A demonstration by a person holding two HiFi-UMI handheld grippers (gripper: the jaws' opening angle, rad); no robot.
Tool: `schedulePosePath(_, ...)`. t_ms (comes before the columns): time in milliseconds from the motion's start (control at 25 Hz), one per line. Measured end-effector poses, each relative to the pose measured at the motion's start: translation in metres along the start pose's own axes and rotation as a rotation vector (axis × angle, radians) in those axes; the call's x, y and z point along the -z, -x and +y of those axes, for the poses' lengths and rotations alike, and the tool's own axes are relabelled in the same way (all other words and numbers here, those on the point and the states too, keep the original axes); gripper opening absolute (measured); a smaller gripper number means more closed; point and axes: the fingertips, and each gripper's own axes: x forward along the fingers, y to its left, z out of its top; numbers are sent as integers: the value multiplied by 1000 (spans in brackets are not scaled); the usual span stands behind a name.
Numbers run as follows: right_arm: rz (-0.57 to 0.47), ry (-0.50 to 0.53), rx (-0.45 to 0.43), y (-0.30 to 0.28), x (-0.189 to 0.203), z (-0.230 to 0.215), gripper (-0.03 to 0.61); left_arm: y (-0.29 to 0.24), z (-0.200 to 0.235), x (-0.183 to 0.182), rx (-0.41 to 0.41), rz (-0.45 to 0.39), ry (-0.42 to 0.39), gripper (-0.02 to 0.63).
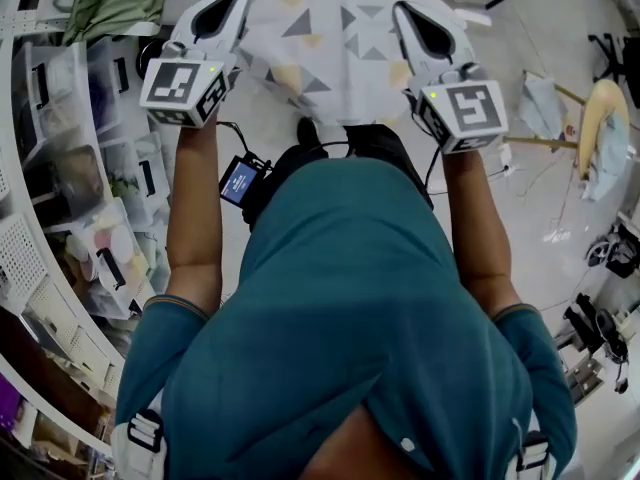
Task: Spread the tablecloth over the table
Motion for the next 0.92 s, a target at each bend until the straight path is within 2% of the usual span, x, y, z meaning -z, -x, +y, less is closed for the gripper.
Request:
schedulePosePath(160,-45,63,6,21,-49,17,8,30,-3,-42,-14,-81,-24,-3)
schedulePosePath(360,-101,74,27,41,-81,22,8,51,-8,-63,-19,-123,-44,-3)
schedulePosePath(680,-111,76,88,63,-89,18,8,62,-12,-60,-7,-129,-29,-3)
schedulePosePath(920,-96,71,99,71,-84,22,8,69,-17,-60,5,-128,-22,-3)
